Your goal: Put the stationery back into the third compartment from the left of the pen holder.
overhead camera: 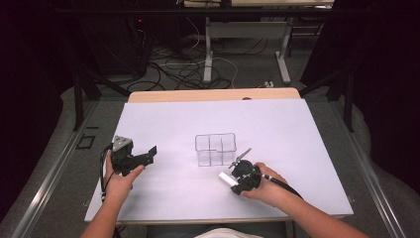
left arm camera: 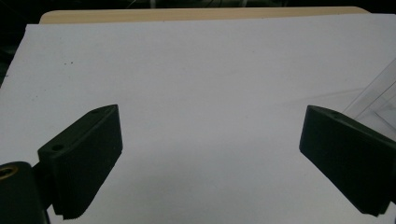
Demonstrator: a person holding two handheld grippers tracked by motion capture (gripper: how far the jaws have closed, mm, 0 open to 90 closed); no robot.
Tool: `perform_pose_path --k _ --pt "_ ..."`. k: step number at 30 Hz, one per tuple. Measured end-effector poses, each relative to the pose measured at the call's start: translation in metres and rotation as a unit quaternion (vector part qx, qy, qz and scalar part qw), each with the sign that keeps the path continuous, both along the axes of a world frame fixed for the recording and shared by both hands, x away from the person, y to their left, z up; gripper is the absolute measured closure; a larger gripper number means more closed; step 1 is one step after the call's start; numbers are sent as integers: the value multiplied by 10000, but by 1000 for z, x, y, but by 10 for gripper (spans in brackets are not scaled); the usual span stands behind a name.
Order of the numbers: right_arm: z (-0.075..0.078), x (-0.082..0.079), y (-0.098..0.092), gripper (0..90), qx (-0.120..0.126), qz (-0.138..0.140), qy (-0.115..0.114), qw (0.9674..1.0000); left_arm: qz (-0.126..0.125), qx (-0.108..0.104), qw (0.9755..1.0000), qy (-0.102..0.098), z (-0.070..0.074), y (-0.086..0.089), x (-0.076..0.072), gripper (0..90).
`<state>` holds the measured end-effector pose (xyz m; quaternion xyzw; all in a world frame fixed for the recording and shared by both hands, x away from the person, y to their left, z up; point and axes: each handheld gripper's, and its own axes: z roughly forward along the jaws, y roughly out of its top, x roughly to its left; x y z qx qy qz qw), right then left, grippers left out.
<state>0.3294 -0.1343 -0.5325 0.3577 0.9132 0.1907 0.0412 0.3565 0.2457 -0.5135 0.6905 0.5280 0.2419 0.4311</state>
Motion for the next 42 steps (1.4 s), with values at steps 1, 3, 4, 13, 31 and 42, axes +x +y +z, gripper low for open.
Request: perform_pose_path --k 1,3,4,13,31,42 --pt "2 -1 1 618 -188 43 11 9998 2 0 10000 7 0 0 0 59" --pt "0 -3 3 656 -113 44 -51 9999 1 -5 10000 9 0 0 0 59" --pt "1 -3 4 664 -118 55 -39 9999 -3 -9 10000 10 0 0 0 59" --pt "2 1 4 667 -178 -16 65 9998 -29 -11 10000 23 -1 0 0 60" --pt "7 2 0 672 118 161 84 9998 -68 27 10000 49 -1 -1 1 59" --pt "27 -8 1 672 17 1026 -1073 9889 -269 -92 9994 174 2 -4 0 73"
